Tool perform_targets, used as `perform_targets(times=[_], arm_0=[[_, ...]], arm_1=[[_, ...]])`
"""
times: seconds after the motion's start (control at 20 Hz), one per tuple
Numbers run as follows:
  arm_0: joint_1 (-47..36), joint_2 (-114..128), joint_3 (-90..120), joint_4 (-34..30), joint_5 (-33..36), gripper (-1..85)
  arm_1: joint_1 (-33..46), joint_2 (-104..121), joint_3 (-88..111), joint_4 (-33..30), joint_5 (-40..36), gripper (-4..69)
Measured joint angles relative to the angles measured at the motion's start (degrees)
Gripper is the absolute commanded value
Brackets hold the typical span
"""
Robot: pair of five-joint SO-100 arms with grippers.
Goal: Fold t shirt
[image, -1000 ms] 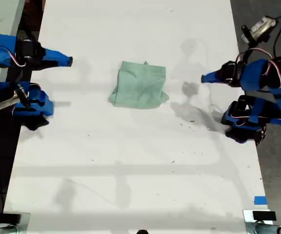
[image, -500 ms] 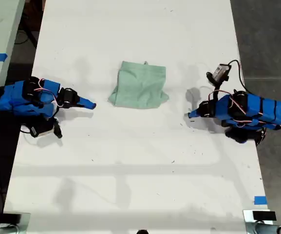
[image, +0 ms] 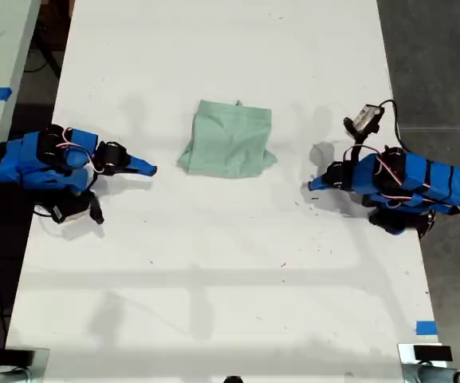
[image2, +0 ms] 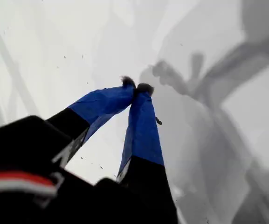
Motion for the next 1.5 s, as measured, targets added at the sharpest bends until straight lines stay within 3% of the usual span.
perform_targets(times=[0.7, 0.8, 0.9, 0.95, 1.05, 1.25, 1.3, 1.4, 1.5], arm_0=[[-0.4, 0.0, 0.1, 0.1, -0.5, -0.1], [-0.4, 0.0, 0.1, 0.9, -2.9, 5.7], [-0.4, 0.0, 0.4, 1.4, -3.3, 6.2], [-0.9, 0.0, 0.4, 1.4, -3.3, 6.8], [-1.7, 0.0, 0.4, 1.1, -3.3, 7.0], [1.4, 0.0, 0.4, 6.5, -2.6, 8.8], [2.9, 0.0, 0.4, 7.2, -2.2, 9.1], [5.3, 0.0, 0.4, 7.6, -2.2, 9.6], [6.8, 0.0, 0.4, 8.7, -8.0, 10.9]], arm_1=[[0.0, 0.0, 0.1, 0.0, 0.4, 1.5], [-0.1, 0.0, 0.1, 0.0, 1.1, 1.5], [0.4, 0.0, 0.3, 0.2, 2.0, 1.6], [0.9, 0.0, 0.3, 0.2, 3.2, 4.6], [1.3, 0.0, 0.3, 2.7, 8.5, 17.4], [0.7, 0.0, 0.4, 5.4, 11.1, 18.1], [0.7, 0.0, 0.5, 5.4, 10.3, 18.0], [0.6, 0.0, 0.7, 5.4, 1.3, 17.2], [1.6, 0.0, 0.7, 5.4, 1.1, 17.1]])
